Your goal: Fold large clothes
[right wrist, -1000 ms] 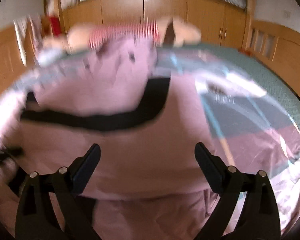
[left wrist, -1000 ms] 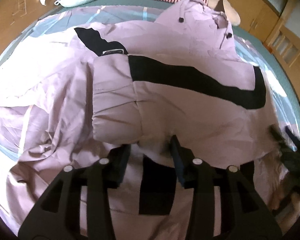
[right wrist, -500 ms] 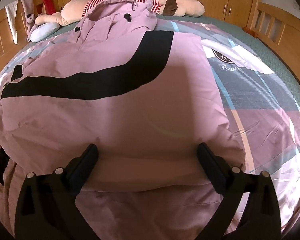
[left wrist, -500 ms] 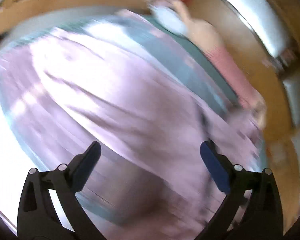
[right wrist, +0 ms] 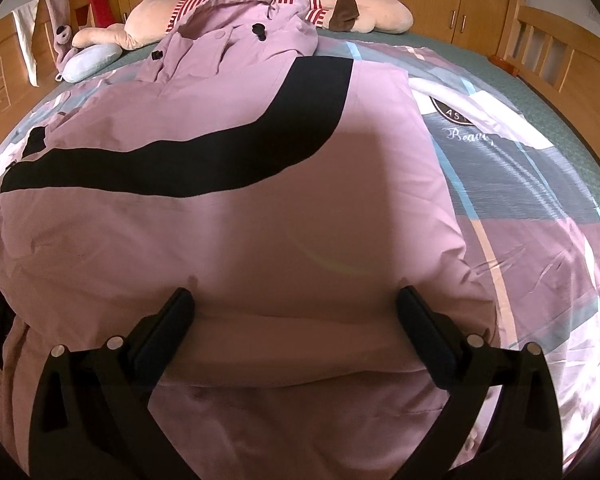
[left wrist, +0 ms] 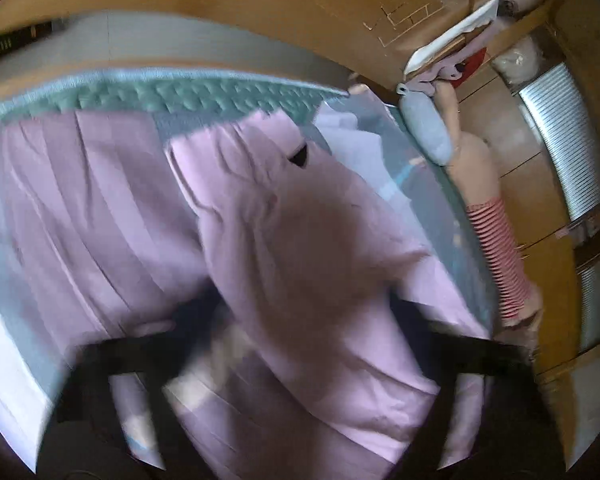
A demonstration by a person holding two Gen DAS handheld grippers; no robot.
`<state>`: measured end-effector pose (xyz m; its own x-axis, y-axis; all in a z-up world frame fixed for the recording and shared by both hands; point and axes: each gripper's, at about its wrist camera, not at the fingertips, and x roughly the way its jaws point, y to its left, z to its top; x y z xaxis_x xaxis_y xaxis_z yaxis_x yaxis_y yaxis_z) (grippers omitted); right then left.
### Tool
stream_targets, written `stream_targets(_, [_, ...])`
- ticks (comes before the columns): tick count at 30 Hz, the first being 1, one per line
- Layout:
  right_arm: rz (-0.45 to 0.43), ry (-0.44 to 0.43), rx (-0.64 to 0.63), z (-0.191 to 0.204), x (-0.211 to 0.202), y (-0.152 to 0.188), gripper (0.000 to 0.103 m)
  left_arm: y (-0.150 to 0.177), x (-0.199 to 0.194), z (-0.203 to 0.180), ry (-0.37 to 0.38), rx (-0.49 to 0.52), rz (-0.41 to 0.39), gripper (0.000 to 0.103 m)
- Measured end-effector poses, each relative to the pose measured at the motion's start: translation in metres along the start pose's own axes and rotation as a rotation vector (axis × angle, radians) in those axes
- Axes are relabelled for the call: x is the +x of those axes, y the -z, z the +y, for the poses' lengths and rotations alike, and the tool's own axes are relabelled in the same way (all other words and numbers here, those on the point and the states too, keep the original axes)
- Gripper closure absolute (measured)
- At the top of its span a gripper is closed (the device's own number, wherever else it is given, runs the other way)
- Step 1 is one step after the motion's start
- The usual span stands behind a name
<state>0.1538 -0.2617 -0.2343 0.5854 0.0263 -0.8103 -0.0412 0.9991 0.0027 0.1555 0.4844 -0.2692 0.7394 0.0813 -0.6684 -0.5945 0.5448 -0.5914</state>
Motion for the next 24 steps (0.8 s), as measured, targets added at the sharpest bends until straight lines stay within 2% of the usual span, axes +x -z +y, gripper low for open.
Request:
stream_targets(1, [0.0, 0.001, -0.001, 0.0, 0.0, 0.0, 0.001, -0.003, 0.003, 0.0, 0.004, 0.001, 0.011, 0.089])
stream_targets(3, [0.001, 0.003, -0.001, 0.001, 0.0, 0.0, 0.001, -0.008, -0.007, 0.002, 0.098, -0.009, -0.03, 0.099])
stream_targets(4, [0.001, 0.004, -0.001, 0.001, 0.0, 0.0, 0.001, -0.008, -0.019, -0.005, 0.152, -0.011, -0.049, 0.1])
stream_targets(6, [0.004, 0.008, -0.004, 0.002, 0.0, -0.001, 0.001, -0.007, -0.039, -0.031, 0.206, 0.032, -0.075, 0.1])
stream_targets(9, [0.008, 0.012, -0.007, 0.002, 0.0, -0.001, 0.001, 0.012, -0.079, -0.102, 0.334, 0.174, -0.096, 0.099])
stream_targets(11, [0.009, 0.012, -0.006, 0.002, 0.0, -0.002, 0.001, 0.056, -0.109, -0.162, 0.473, 0.301, -0.062, 0.098])
stream_targets(12, [0.009, 0.012, -0.005, 0.001, -0.001, -0.002, 0.001, 0.075, -0.118, -0.179, 0.516, 0.349, -0.04, 0.097])
stream_targets(13, [0.01, 0.012, -0.003, 0.001, -0.002, -0.003, 0.001, 0.108, -0.13, -0.209, 0.581, 0.434, 0.003, 0.097])
stream_targets(15, [0.015, 0.006, 0.02, -0.002, -0.006, -0.005, 0.001, 0.16, -0.141, -0.243, 0.657, 0.558, 0.074, 0.097])
stream_targets(16, [0.018, -0.007, 0.042, -0.004, -0.009, -0.006, 0.001, 0.198, -0.144, -0.261, 0.697, 0.642, 0.131, 0.096])
stream_targets(17, [0.016, -0.043, 0.088, -0.009, -0.015, -0.008, 0.001, 0.232, -0.143, -0.275, 0.707, 0.719, 0.197, 0.096])
stream_targets(19, [0.006, -0.111, 0.172, -0.021, -0.027, -0.011, 0.001, 0.301, -0.137, -0.299, 0.662, 0.937, 0.341, 0.095])
stream_targets(20, [-0.001, -0.154, 0.223, -0.029, -0.034, -0.012, 0.001, 0.321, -0.133, -0.305, 0.636, 1.008, 0.374, 0.094])
stream_targets(21, [0.002, -0.176, 0.263, -0.037, -0.039, -0.012, 0.001, 0.348, -0.127, -0.309, 0.597, 1.097, 0.413, 0.089])
stream_targets(22, [0.009, -0.17, 0.283, -0.042, -0.042, -0.012, 0.001, 0.363, -0.124, -0.311, 0.558, 1.145, 0.43, 0.085])
stream_targets(24, [-0.004, -0.222, 0.387, -0.064, -0.051, -0.01, 0.001, 0.375, -0.121, -0.311, 0.508, 1.193, 0.419, 0.071])
